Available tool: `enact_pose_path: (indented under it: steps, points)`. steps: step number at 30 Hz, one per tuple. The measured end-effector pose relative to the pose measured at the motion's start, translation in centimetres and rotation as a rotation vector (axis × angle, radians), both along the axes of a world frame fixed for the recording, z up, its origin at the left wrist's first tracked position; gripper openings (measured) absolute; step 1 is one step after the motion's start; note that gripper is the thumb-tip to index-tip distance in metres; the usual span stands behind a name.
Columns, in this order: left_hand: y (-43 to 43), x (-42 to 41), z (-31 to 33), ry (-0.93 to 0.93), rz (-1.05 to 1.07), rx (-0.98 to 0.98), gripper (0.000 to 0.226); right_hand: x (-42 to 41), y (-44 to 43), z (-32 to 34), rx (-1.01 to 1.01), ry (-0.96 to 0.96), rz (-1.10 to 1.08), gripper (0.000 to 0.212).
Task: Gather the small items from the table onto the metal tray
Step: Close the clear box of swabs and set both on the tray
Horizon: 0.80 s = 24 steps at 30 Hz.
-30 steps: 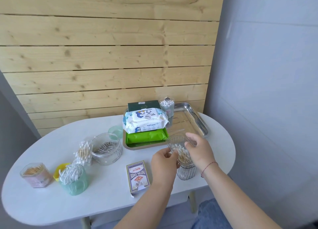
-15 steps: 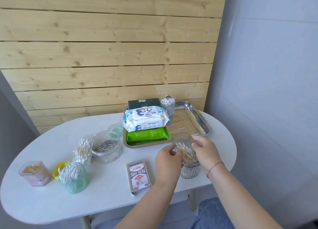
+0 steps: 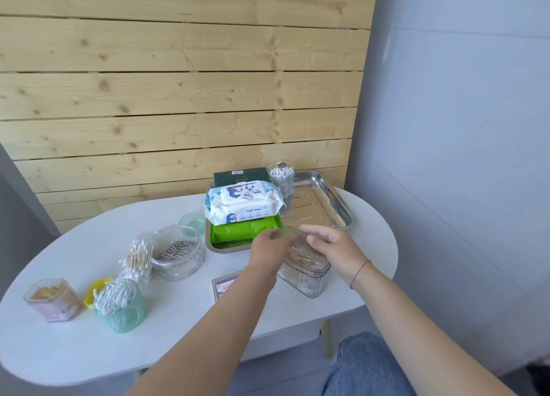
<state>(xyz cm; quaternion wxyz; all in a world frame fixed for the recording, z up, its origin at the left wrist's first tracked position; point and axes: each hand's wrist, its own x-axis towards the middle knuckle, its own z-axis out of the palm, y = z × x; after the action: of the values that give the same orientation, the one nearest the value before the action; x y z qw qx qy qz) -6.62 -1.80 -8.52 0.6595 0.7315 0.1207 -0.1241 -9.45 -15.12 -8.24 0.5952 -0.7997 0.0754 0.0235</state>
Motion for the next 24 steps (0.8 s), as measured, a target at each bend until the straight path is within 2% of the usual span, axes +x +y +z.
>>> enact_pose_path:
  steps: [3, 5, 8, 13, 24]
  points:
    - [0.4, -0.7, -0.6, -0.065, 0.083, 0.108, 0.042, -0.6, 0.1, -0.5, 0.014, -0.063, -0.254, 0.021]
    - [0.4, -1.1, -0.9, -0.098, 0.104, 0.201, 0.042, -1.3, 0.7, -1.1, 0.084, -0.042, -0.352, 0.023]
    - [0.4, -1.5, -1.3, -0.103, 0.055, 0.254, 0.048, -1.4, 1.6, -2.1, 0.136, -0.020, -0.333, 0.024]
    - [0.7, -1.4, -2.3, -0.095, 0.029, 0.233, 0.037, -0.3, 1.1, -2.0, 0.259, -0.016, -0.284, 0.027]
    - [0.7, -2.0, -1.6, -0.108, 0.041, 0.129, 0.036, -0.2, 0.9, -2.7, 0.187, -0.094, -0.237, 0.027]
